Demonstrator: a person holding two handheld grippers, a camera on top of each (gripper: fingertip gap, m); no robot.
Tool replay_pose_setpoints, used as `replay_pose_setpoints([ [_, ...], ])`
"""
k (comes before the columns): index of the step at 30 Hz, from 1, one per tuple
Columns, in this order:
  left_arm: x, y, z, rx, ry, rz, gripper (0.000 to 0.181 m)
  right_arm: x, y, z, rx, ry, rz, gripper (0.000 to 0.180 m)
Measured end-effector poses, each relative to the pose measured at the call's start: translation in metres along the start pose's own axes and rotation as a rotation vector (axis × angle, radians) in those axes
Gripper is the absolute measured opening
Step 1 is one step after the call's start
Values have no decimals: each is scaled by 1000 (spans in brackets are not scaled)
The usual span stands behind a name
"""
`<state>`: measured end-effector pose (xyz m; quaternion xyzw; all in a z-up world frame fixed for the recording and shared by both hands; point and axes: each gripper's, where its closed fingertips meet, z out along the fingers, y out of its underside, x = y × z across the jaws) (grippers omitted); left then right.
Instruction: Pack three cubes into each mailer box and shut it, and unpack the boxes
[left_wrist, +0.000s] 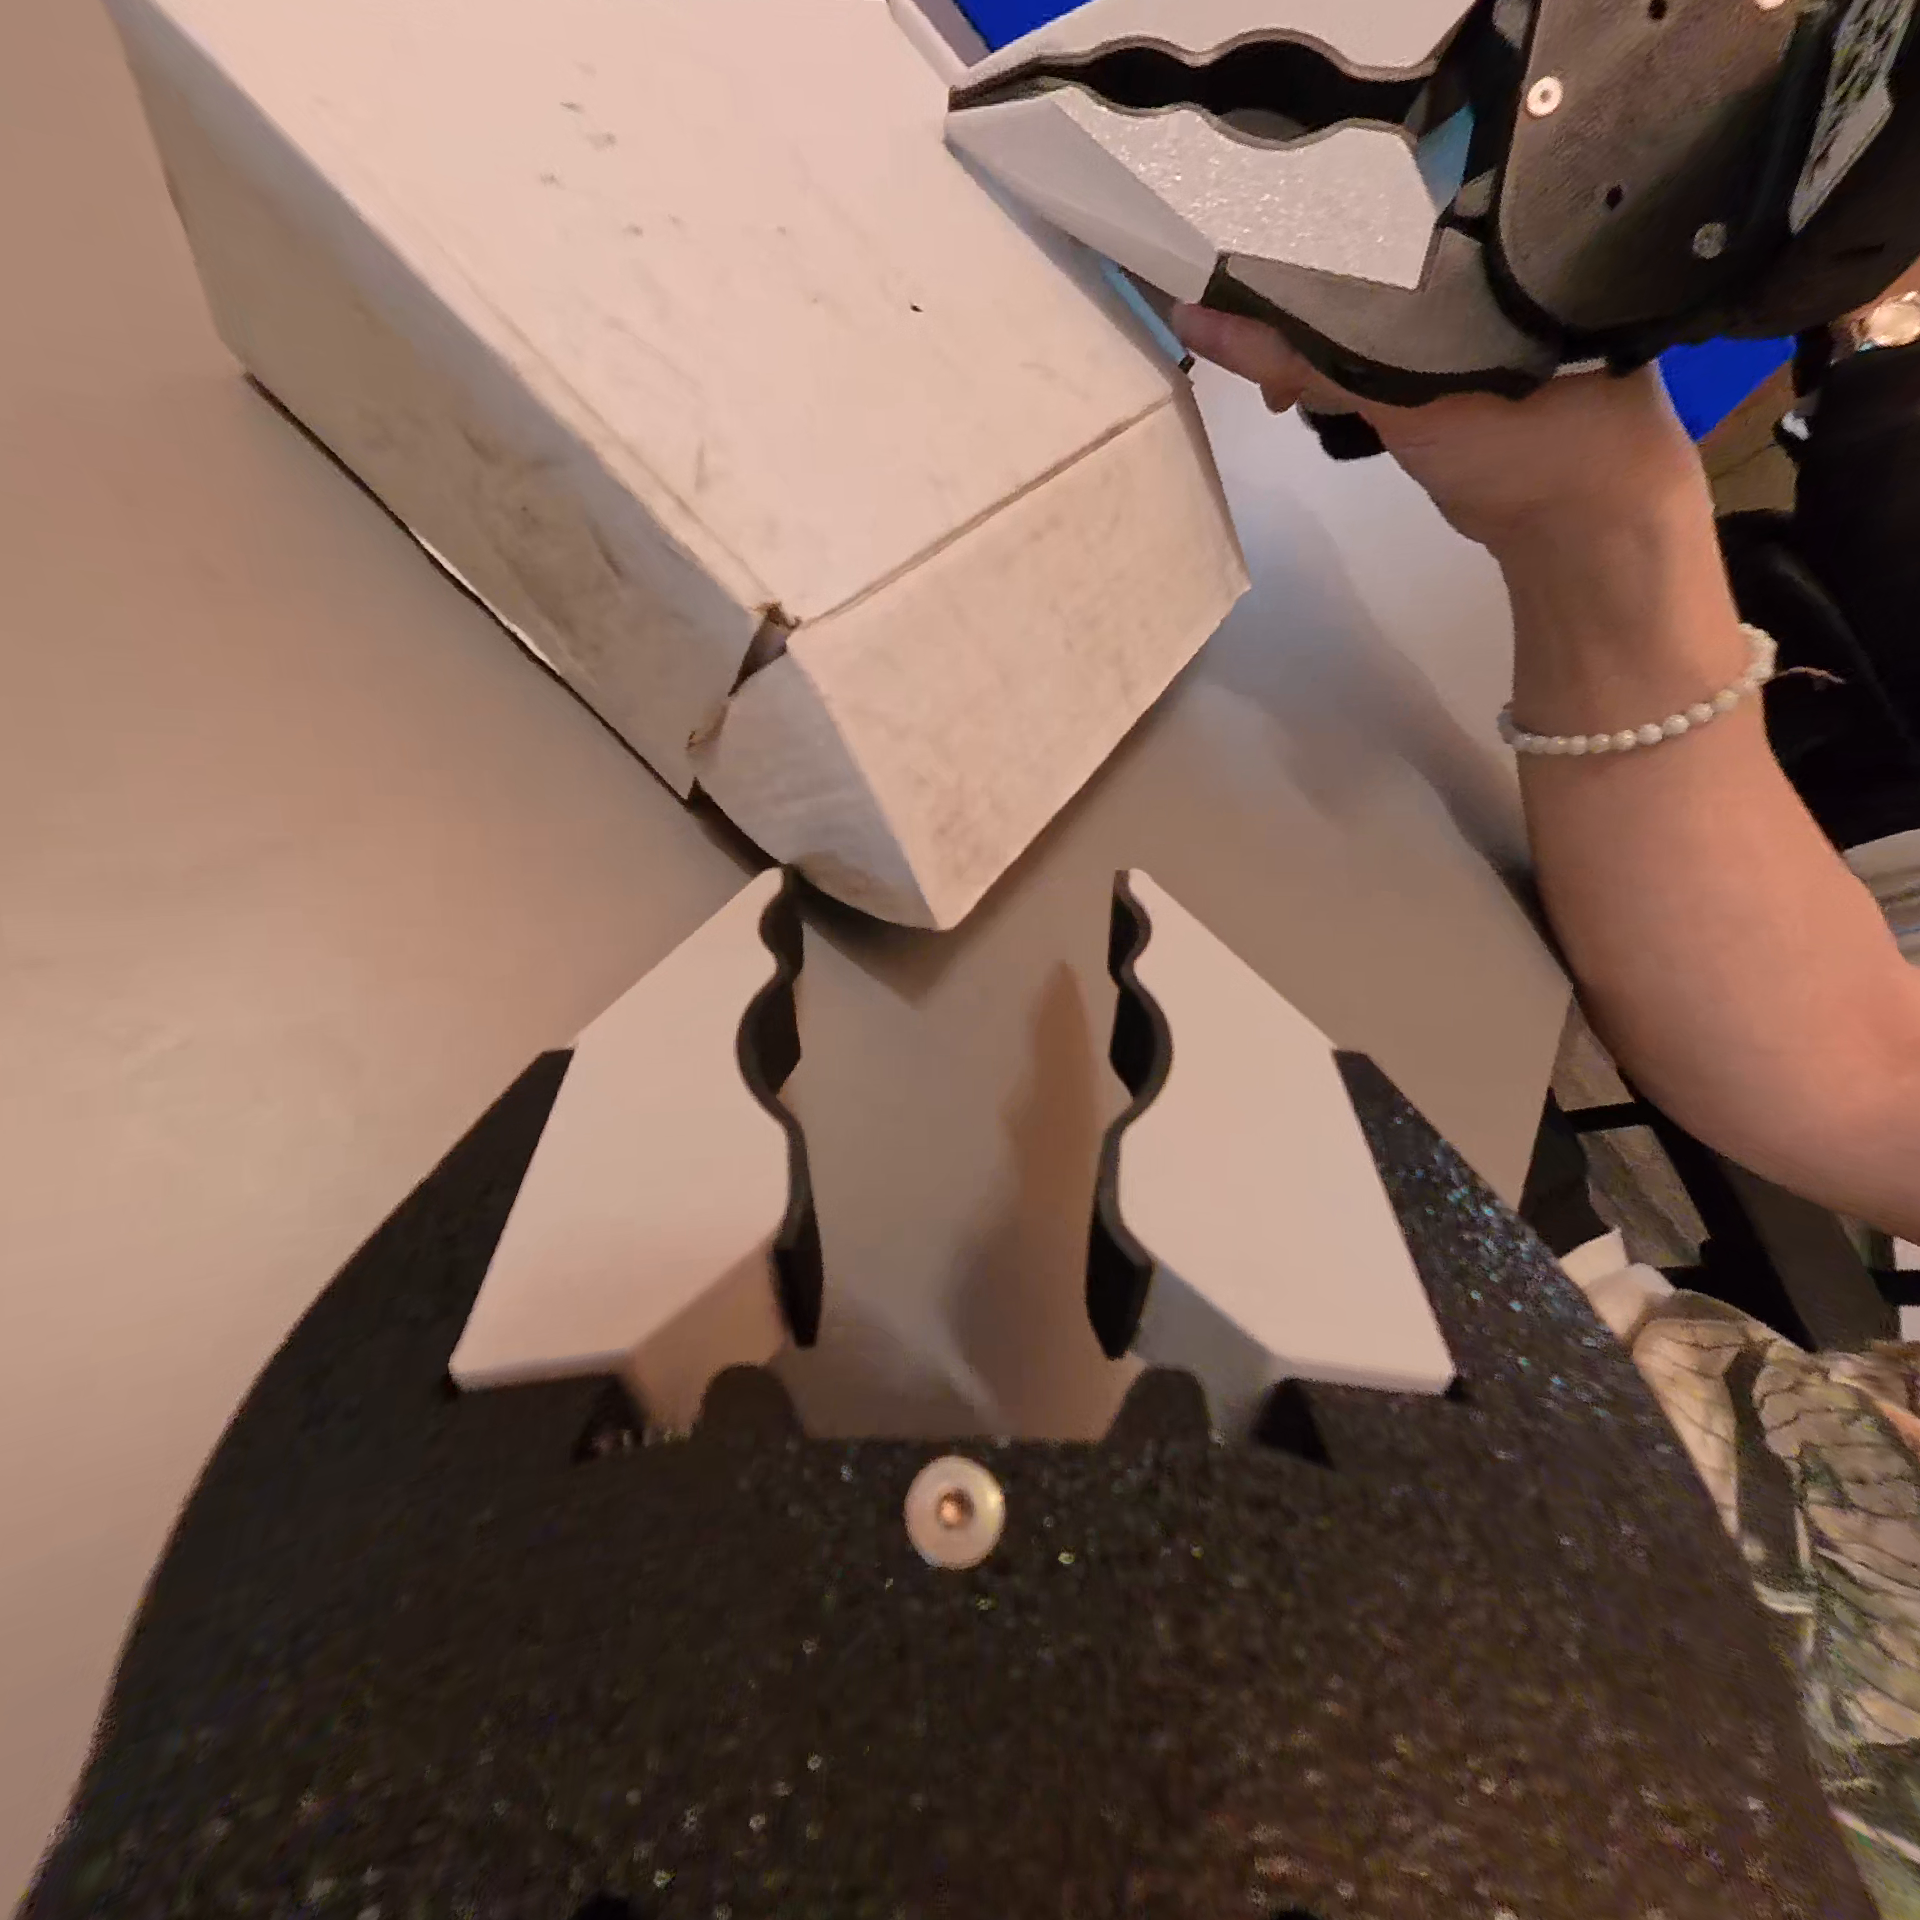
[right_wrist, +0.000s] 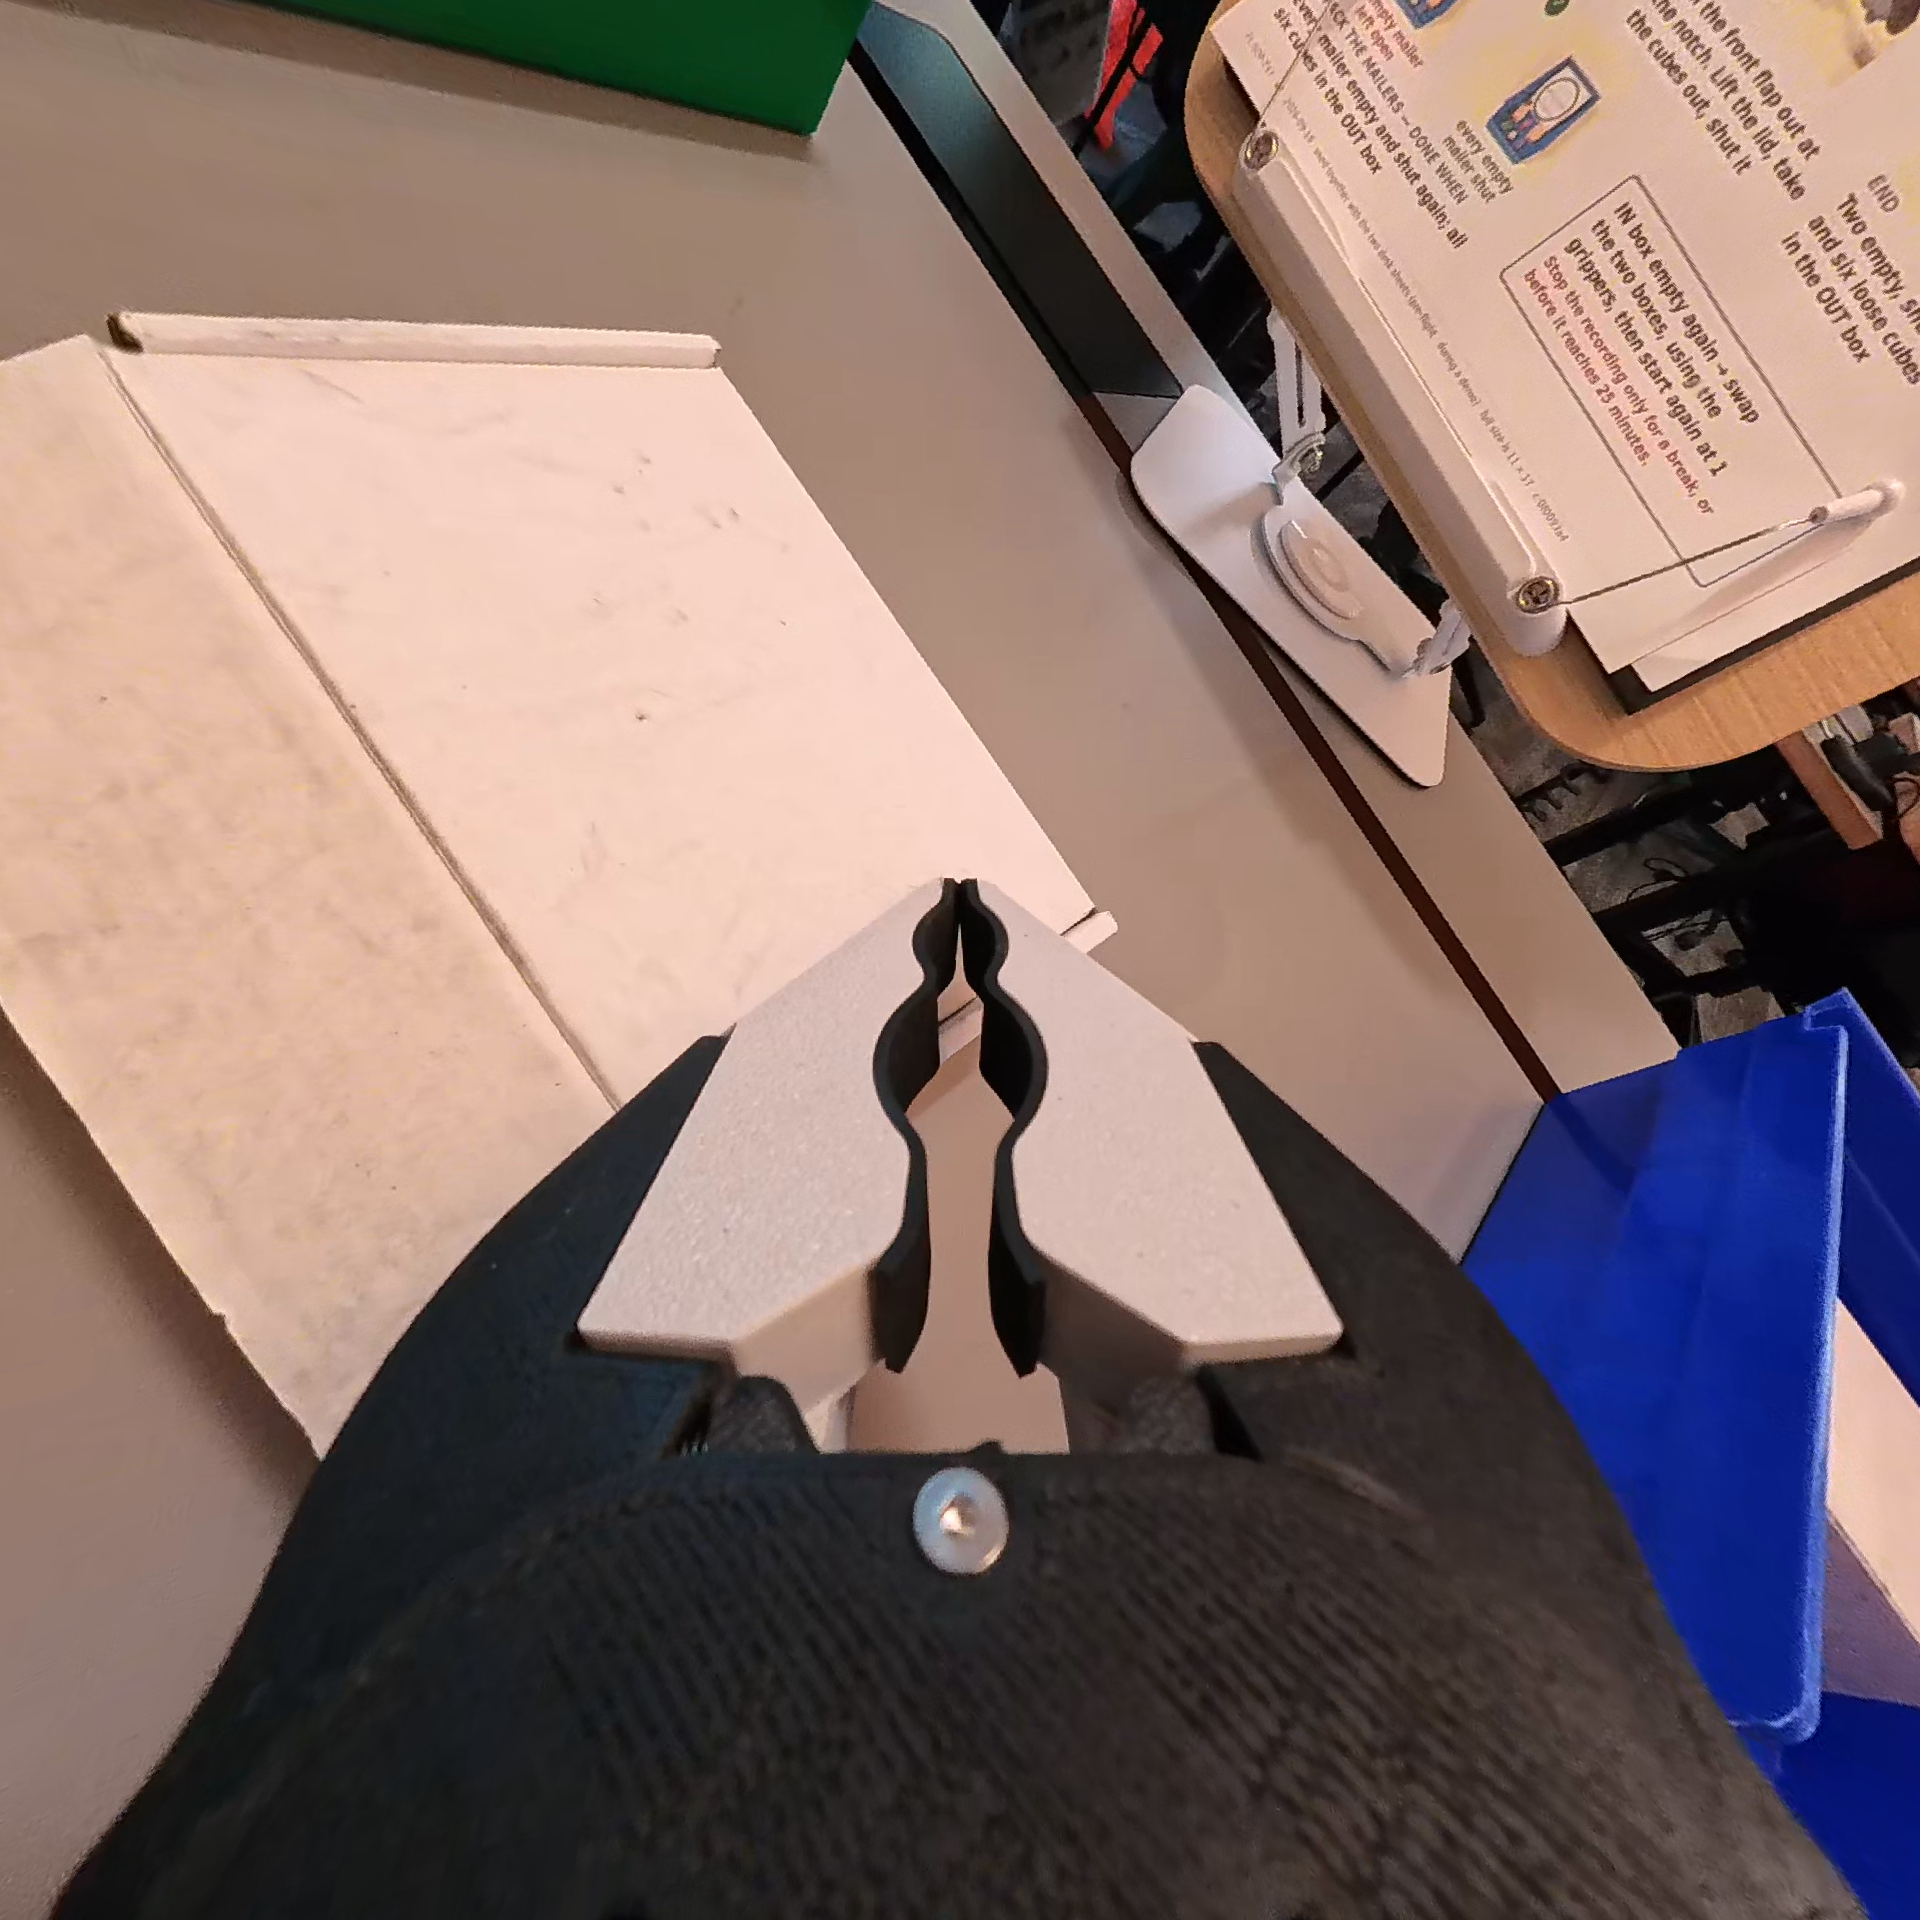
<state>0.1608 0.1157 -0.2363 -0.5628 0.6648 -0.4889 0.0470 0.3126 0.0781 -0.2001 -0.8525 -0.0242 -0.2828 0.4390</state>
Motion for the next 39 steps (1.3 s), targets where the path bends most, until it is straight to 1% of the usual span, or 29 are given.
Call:
replay_pose_setpoints([
  [3, 1, 3, -1, -44, 0, 6, 47, 0, 0, 0, 2, 3, -3, 0],
  [5, 3, 6, -3, -77, 11, -12, 47, 0, 0, 0, 6, 2, 4, 0],
  [6, -1, 7, -6, -88, -14, -19, 47, 0, 0, 0, 7, 1, 7, 0],
  [10, -16, -8, -27, -28, -150, -17, 47, 0, 0, 0, 11, 4, 12, 0],
  [12, -18, -19, -32, 28, -203, 8, 43, 0, 0, 0, 9, 4, 9, 0],
  [14, -16, -26, -27, 60, -207, 16, 39, 0, 0, 0, 7, 2, 9, 0],
  [19, -18, -20, -4, 27, -207, -14, 37, 0, 0, 0, 3, 6, -5, 0],
  [22, -17, -20, -5, 41, -202, -16, 37, 0, 0, 0, 4, 11, -1, 0],
  [28, -12, -18, -6, 40, -131, -64, 33, 0, 0, 1, -1, 14, -7, 0],
  [36, -22, -19, -1, 31, -227, 54, 33, 0, 0, 1, 2, 12, 2, 0],
  [39, -23, -18, 0, 35, -228, 79, 34, 0, 0, 1, 7, 12, 3, 0],
])
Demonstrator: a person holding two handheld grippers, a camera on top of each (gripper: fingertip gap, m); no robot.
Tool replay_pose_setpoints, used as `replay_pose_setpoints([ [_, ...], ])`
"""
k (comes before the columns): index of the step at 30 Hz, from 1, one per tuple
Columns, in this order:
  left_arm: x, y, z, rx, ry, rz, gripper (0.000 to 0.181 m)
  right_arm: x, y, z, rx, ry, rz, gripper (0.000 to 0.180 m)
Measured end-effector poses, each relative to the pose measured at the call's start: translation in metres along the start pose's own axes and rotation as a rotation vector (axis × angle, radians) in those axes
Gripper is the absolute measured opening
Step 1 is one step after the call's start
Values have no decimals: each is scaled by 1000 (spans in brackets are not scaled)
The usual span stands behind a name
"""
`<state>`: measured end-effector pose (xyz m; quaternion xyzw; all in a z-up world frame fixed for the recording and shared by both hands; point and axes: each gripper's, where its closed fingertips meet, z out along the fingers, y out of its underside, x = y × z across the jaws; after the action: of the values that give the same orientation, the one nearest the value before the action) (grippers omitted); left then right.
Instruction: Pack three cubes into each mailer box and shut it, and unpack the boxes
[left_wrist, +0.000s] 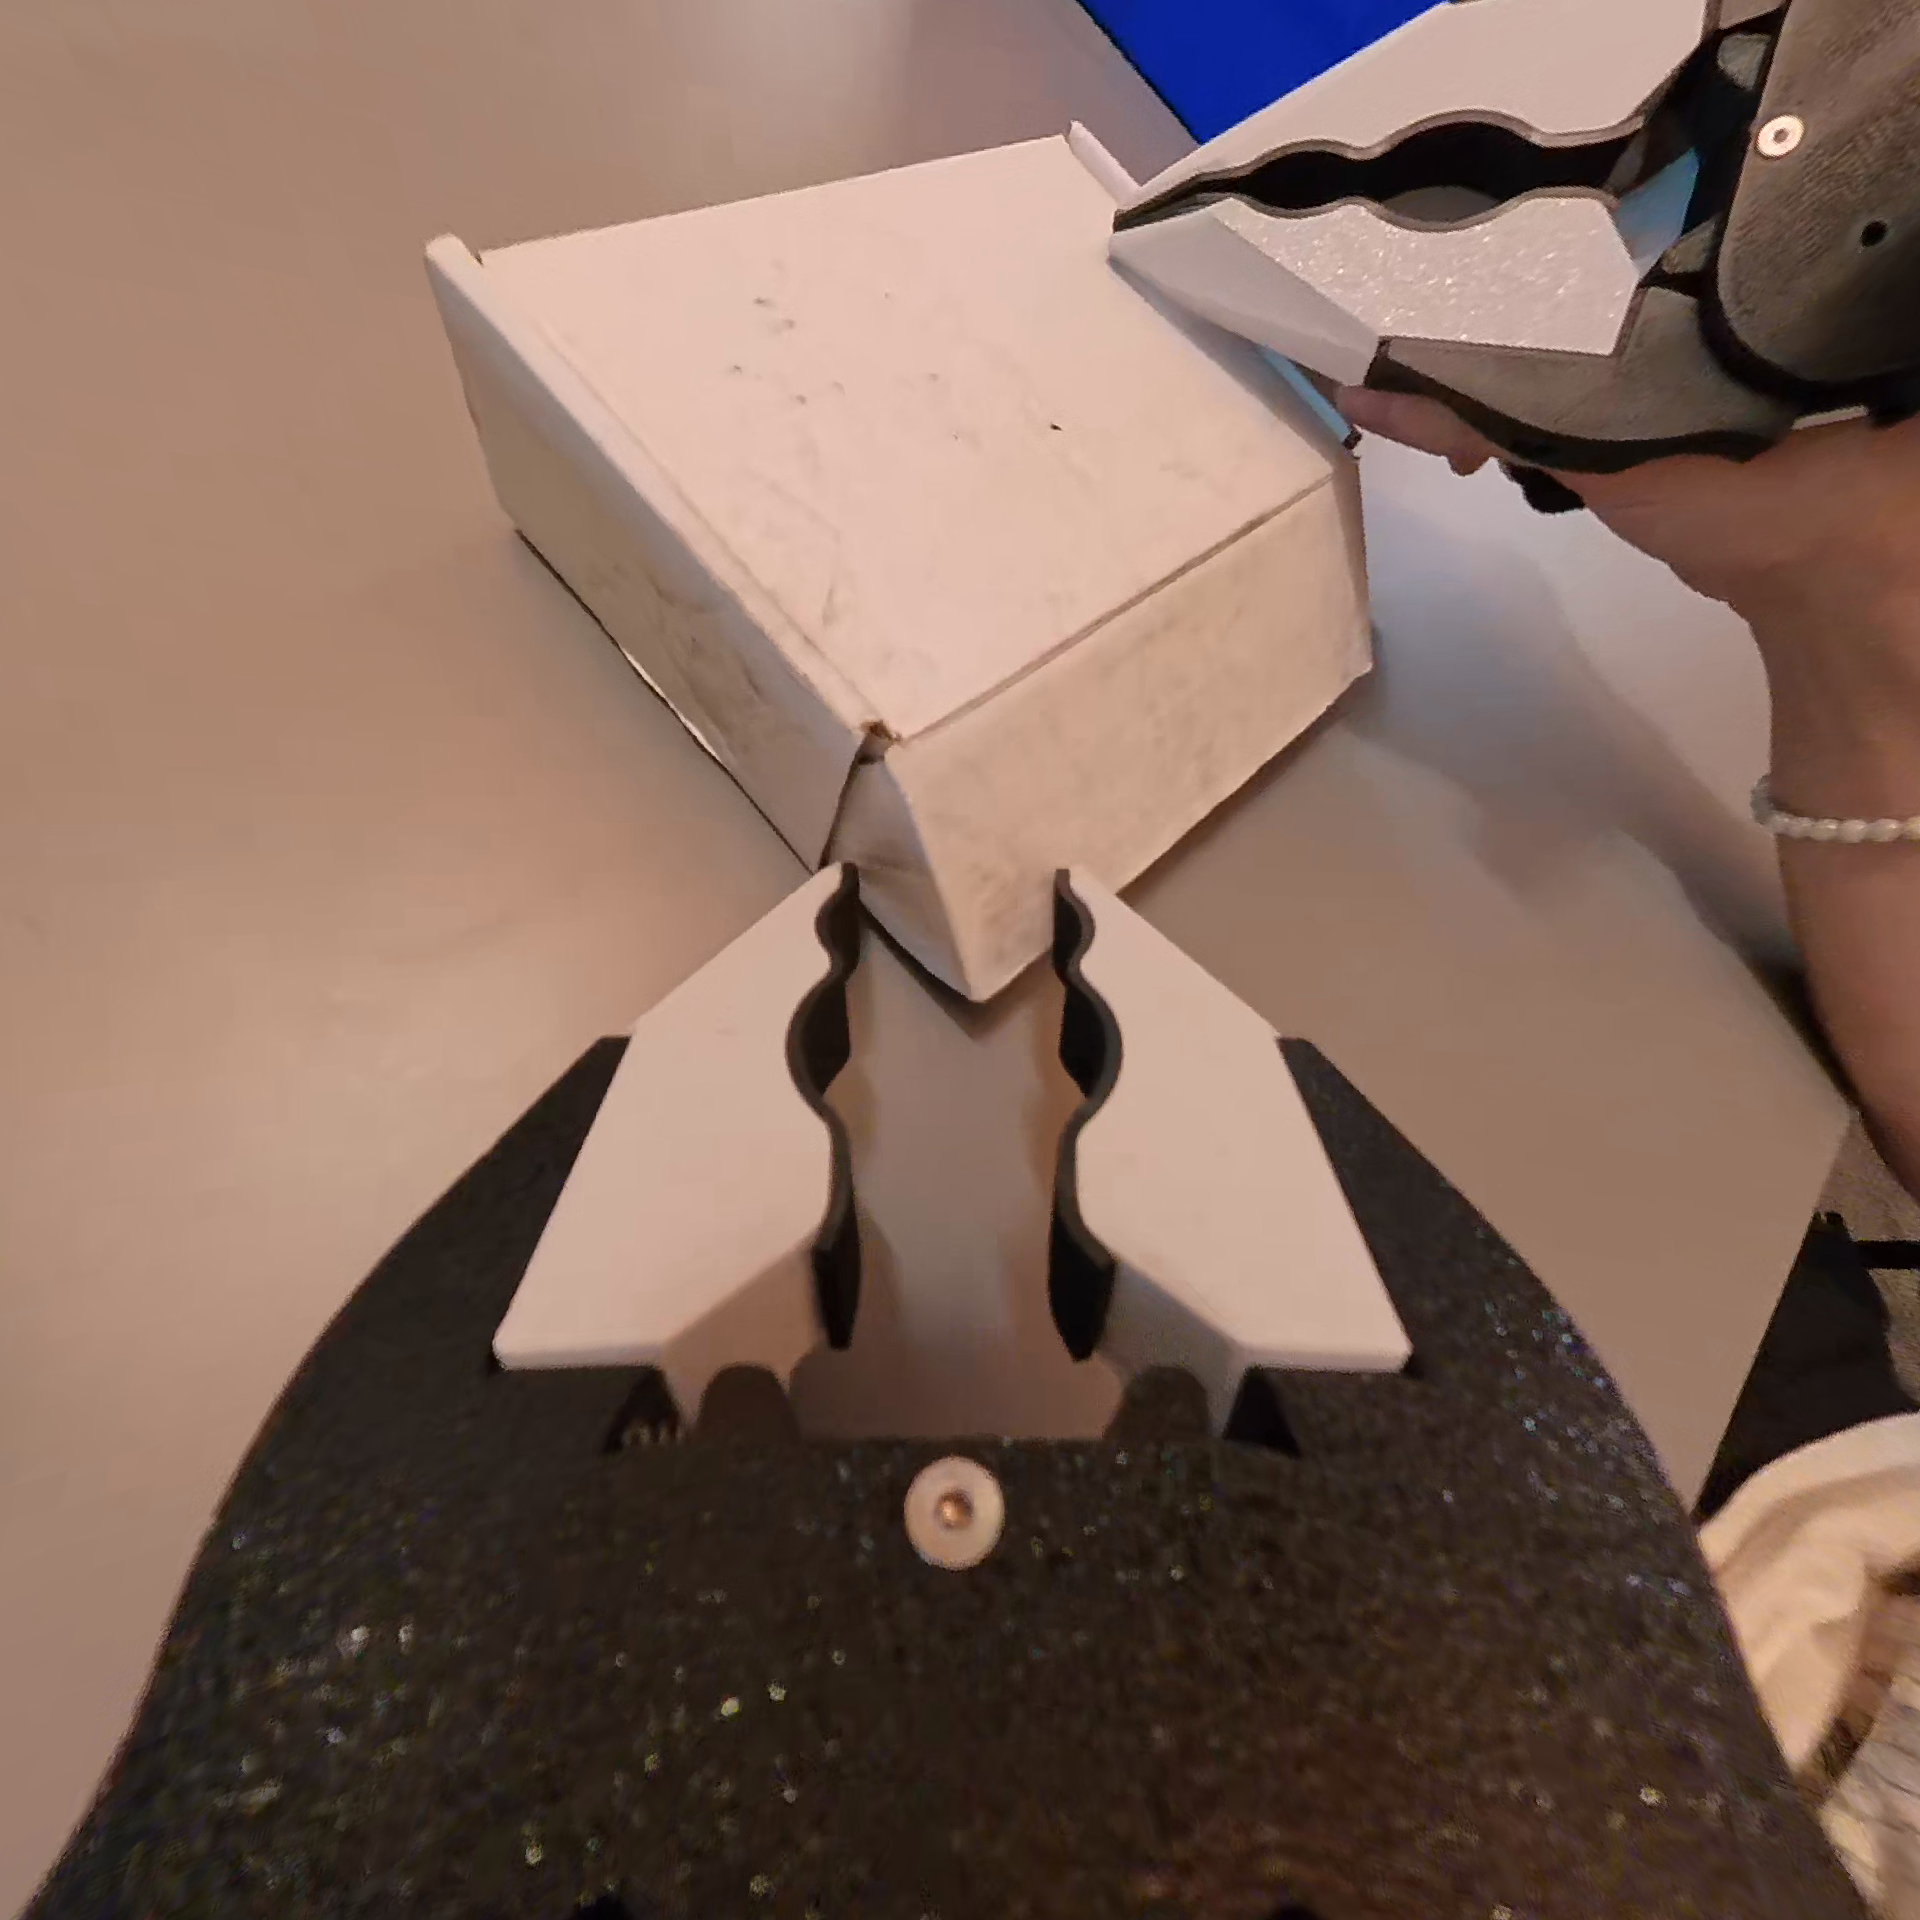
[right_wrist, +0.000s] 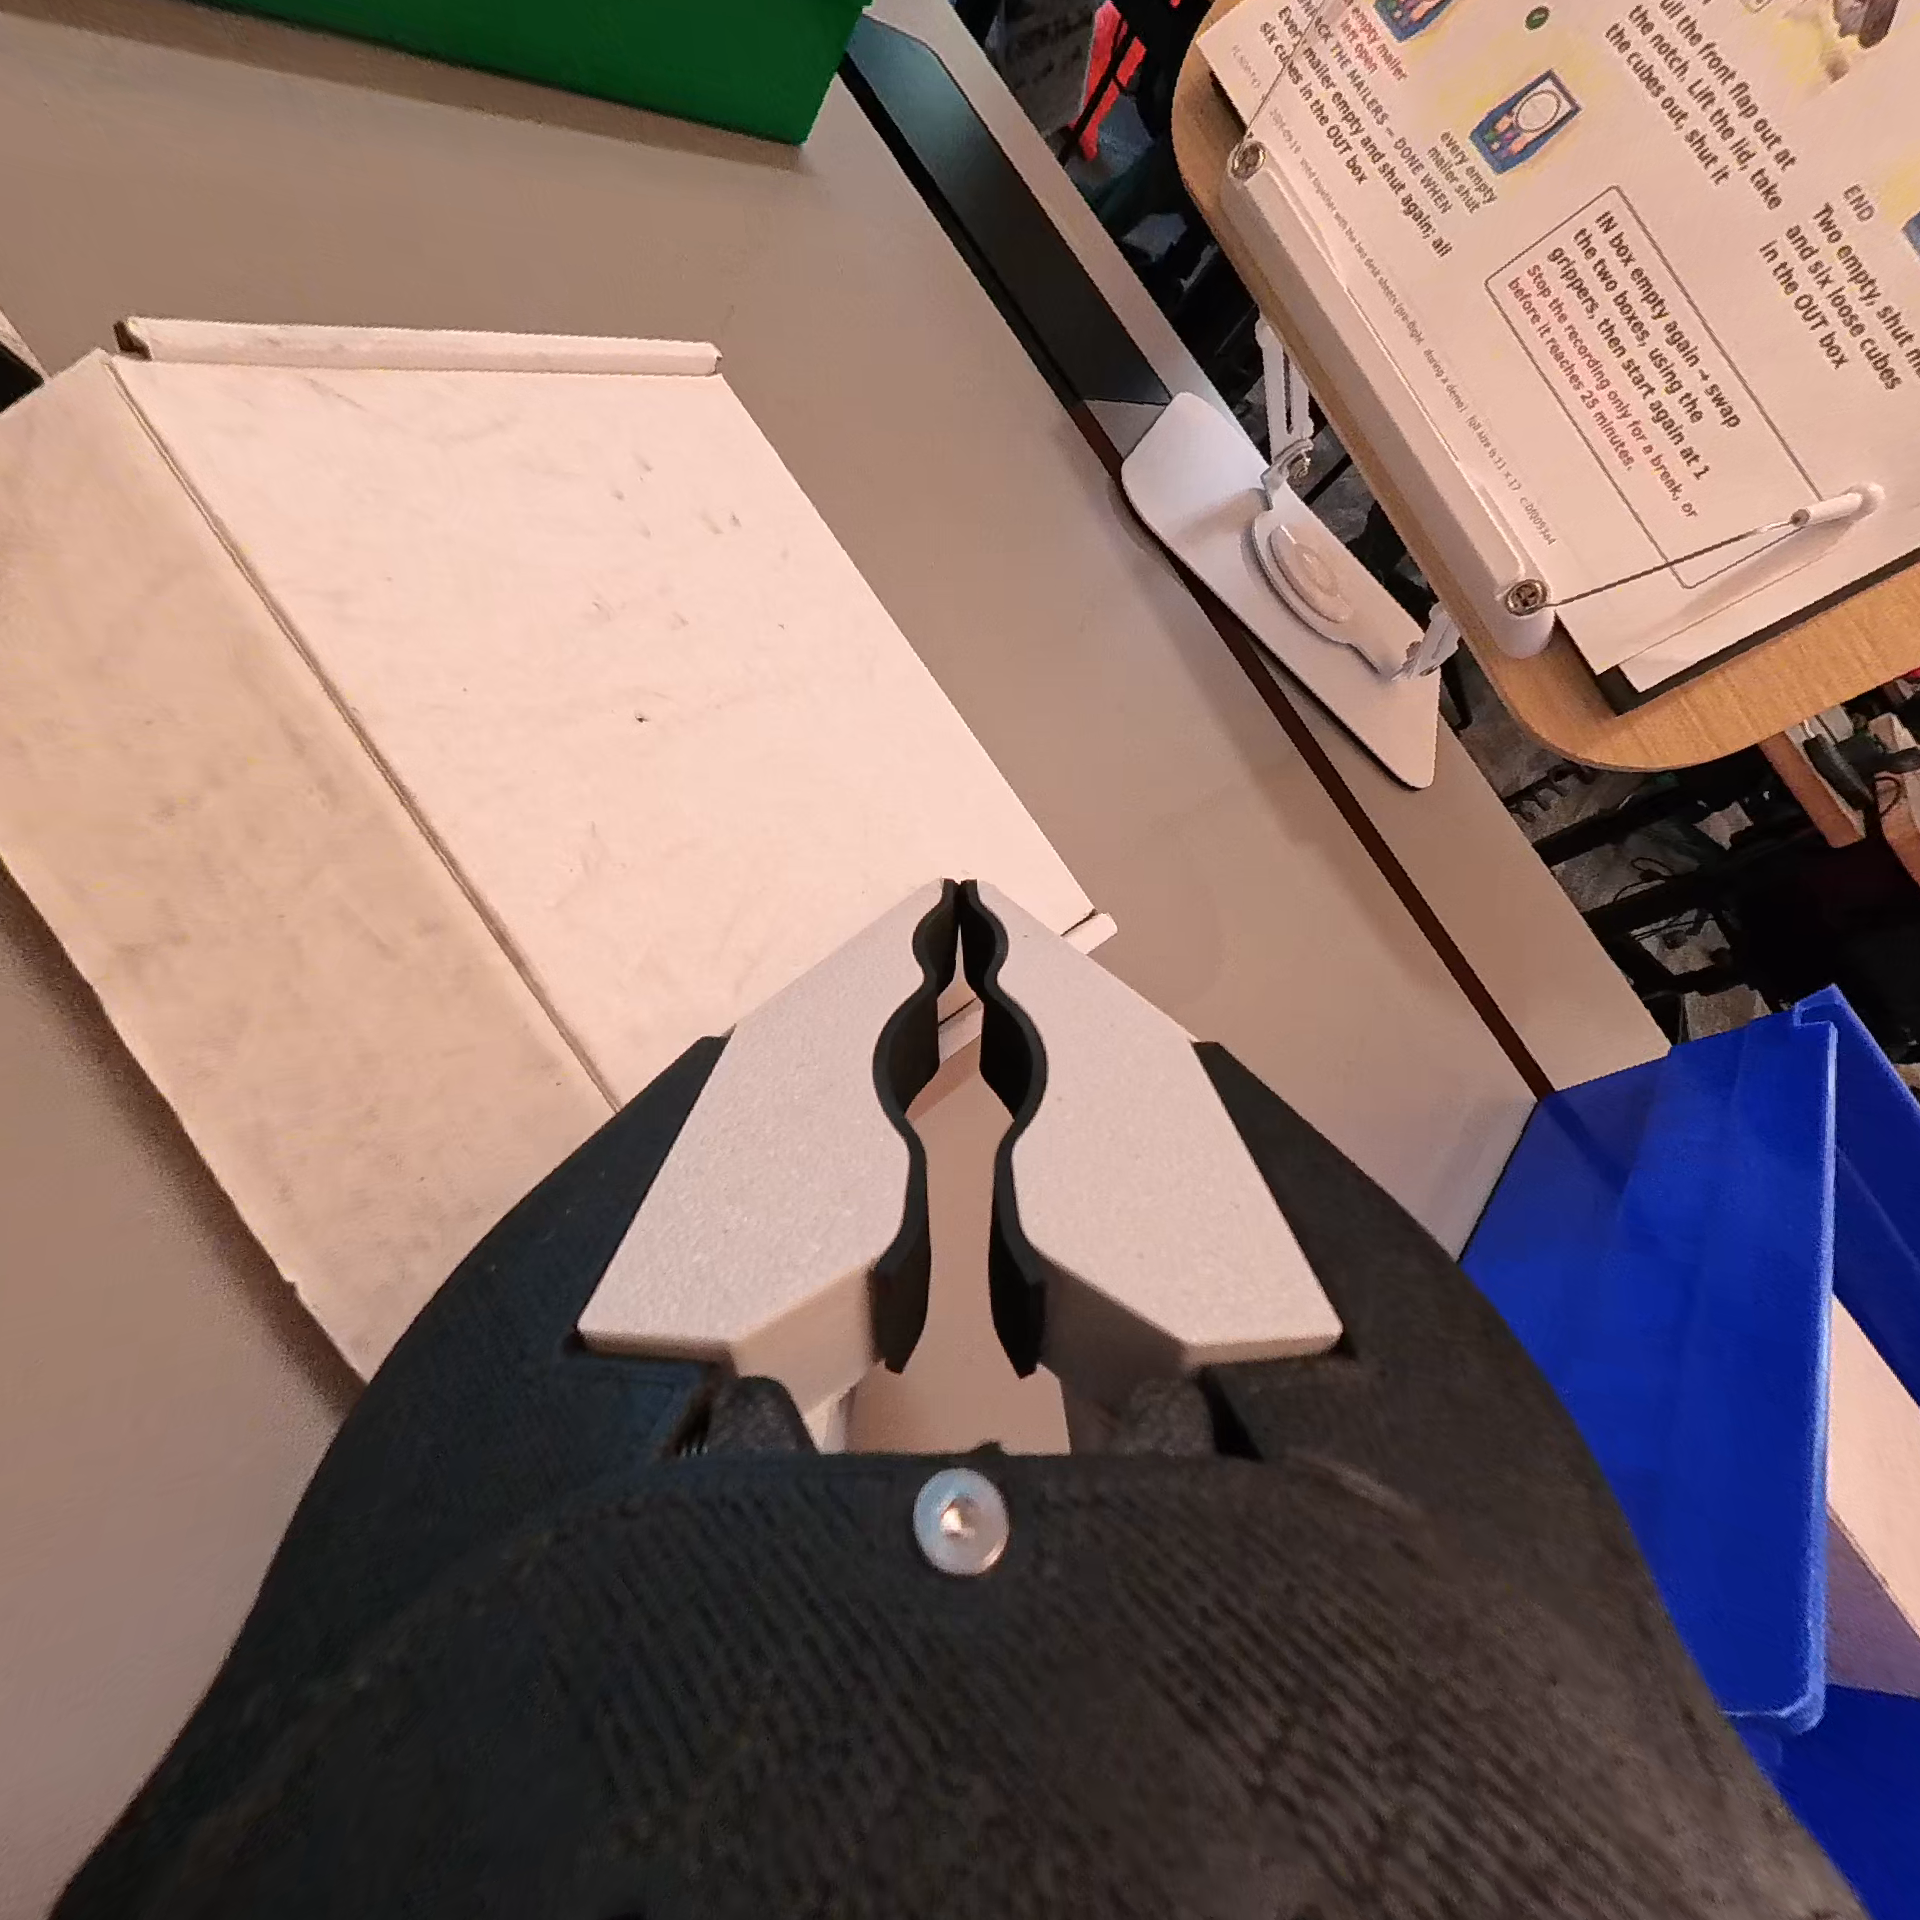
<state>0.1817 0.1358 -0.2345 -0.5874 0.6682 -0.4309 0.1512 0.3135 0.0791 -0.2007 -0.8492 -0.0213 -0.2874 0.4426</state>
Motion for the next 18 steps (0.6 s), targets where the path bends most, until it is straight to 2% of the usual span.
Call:
replay_pose_setpoints([
  [5, -2, 1, -13, -20, 5, 23, 45, 2, -1, -2, 12, 27, -50, 0],
  [8, -4, -7, -25, 20, 10, 25, 46, 19, -4, -22, 56, 47, 75, 1],
  [13, -11, -21, -37, 65, -15, 69, 44, -6, 9, -70, 50, -220, 387, 19],
  [18, -16, -56, -23, 117, -64, 197, 22, -44, 25, -79, -26, -299, 432, 41],
])
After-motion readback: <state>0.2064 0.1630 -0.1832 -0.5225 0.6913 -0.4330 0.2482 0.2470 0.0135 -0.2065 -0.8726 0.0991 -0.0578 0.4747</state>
